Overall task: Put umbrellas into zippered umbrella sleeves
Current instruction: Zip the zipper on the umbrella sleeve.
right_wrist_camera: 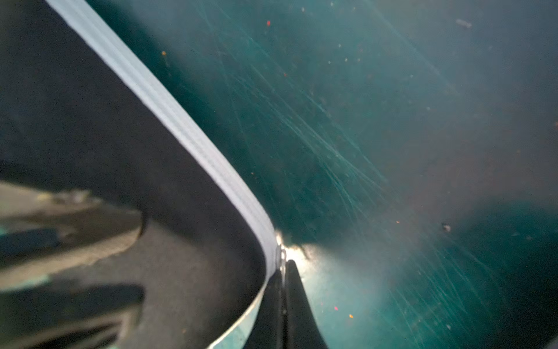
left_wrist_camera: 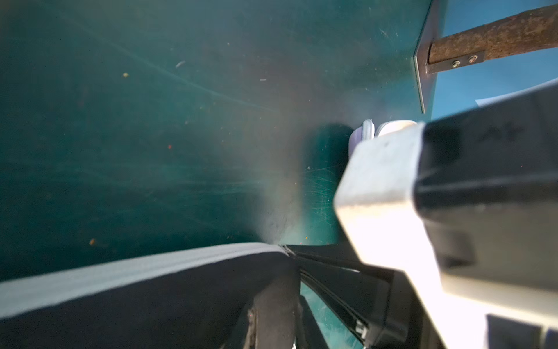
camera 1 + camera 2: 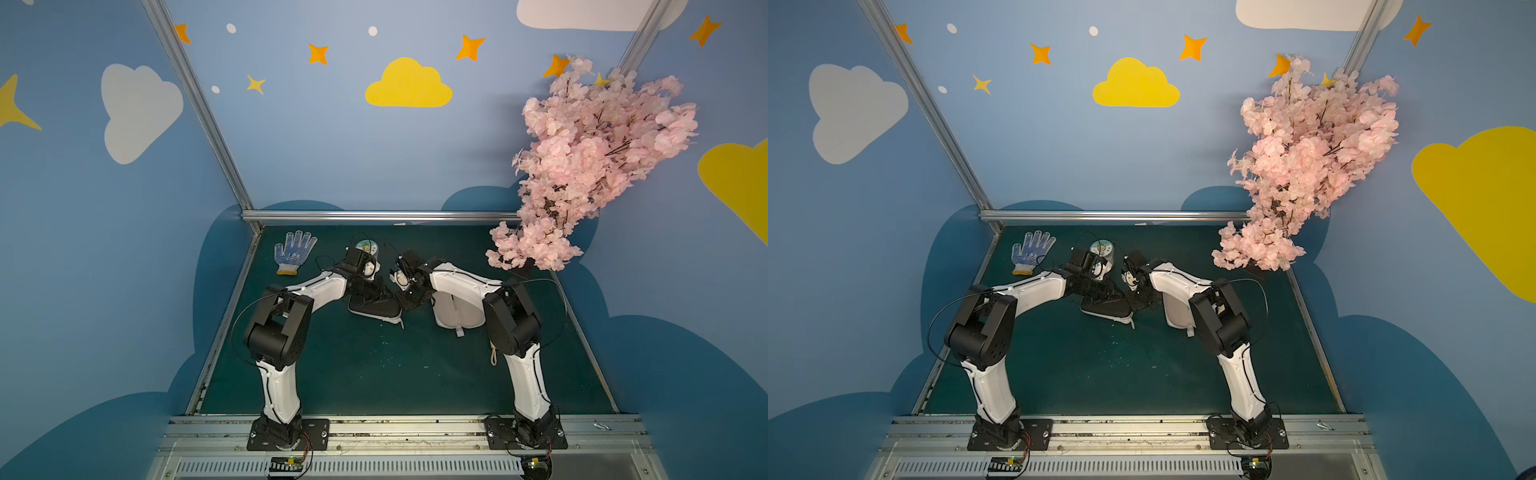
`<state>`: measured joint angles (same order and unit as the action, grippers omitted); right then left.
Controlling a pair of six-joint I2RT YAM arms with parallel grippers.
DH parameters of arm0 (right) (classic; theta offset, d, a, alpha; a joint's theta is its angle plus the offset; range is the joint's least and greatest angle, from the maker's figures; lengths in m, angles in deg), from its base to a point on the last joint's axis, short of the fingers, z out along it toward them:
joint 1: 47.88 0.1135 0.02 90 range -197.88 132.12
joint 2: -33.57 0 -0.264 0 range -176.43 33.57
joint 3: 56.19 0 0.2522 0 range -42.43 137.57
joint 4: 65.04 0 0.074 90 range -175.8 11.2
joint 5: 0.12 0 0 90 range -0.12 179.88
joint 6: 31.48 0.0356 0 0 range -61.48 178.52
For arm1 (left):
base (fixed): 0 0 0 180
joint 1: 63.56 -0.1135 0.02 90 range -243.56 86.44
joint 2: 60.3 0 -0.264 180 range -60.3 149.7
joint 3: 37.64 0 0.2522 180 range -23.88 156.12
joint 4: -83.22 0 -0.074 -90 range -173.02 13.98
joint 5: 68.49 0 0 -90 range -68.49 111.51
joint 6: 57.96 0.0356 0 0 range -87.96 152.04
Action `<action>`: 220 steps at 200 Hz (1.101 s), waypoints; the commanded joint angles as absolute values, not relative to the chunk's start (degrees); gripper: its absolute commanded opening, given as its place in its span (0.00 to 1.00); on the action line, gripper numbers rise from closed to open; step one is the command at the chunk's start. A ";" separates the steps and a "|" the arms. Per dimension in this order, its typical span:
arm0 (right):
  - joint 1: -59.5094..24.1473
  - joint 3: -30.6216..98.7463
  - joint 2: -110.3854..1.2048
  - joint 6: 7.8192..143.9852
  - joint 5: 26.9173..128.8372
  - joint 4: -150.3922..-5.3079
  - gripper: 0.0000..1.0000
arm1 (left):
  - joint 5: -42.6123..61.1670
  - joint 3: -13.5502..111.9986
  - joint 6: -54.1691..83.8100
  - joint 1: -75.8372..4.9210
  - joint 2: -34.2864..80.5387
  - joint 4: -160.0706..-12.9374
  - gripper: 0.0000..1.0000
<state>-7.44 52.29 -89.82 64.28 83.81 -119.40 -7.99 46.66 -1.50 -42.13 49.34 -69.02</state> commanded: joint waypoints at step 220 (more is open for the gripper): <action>-7.18 50.12 -87.11 66.77 82.84 -116.59 0.00 | -4.60 36.20 -2.48 -39.79 43.32 -67.07 0.17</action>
<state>-6.89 48.35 -86.23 67.56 82.59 -115.55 -6.48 36.57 -4.65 -39.55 40.27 -70.73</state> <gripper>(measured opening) 0.043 0.175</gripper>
